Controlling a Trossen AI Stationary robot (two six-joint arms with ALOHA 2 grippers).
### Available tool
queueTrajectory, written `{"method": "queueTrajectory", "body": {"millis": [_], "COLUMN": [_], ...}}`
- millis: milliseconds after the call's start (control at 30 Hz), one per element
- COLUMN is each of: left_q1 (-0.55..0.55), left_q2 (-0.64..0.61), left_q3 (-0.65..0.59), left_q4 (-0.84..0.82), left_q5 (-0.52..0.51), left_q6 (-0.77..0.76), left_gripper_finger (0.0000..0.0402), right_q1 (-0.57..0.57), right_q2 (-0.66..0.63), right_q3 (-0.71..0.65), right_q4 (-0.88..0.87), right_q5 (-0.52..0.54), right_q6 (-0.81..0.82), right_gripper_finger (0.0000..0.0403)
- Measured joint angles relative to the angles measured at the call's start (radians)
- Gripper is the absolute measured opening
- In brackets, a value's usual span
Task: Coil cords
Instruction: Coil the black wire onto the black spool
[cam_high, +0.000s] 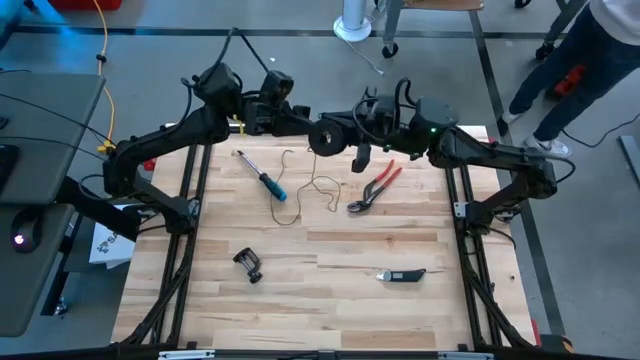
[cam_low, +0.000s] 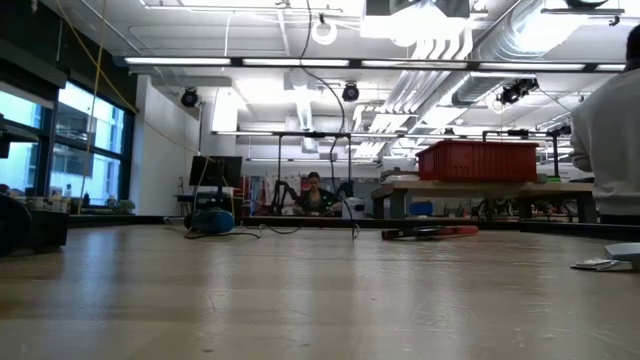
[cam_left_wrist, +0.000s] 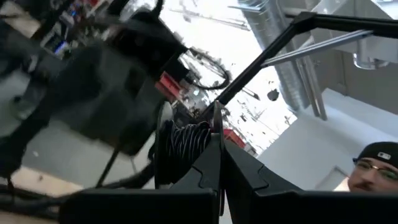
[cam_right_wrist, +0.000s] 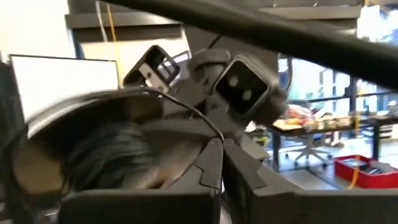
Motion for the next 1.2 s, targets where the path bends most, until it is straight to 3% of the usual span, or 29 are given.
{"method": "queueTrajectory", "body": {"millis": [300,533,1033,1200], "left_q1": [0.014,0.014,0.014,0.012], "left_q2": [0.001,0.0,0.0,0.0], "left_q3": [0.0,0.0,0.001,0.0], "left_q4": [0.059,0.081,0.078,0.157], "left_q5": [-0.009,0.031,0.046,0.041], "left_q6": [0.016,-0.027,-0.063,-0.088], "left_gripper_finger": [0.0,0.0,0.0,0.0], "right_q1": [0.0,-0.002,-0.014,-0.02], "right_q2": [0.078,0.077,0.031,0.054], "right_q3": [-0.001,-0.001,-0.001,-0.001], "right_q4": [0.071,0.156,0.151,0.16], "right_q5": [-0.083,-0.085,-0.084,-0.074], "right_q6": [0.092,0.091,0.071,0.094], "right_gripper_finger": [0.0,0.0,0.0,0.0]}}
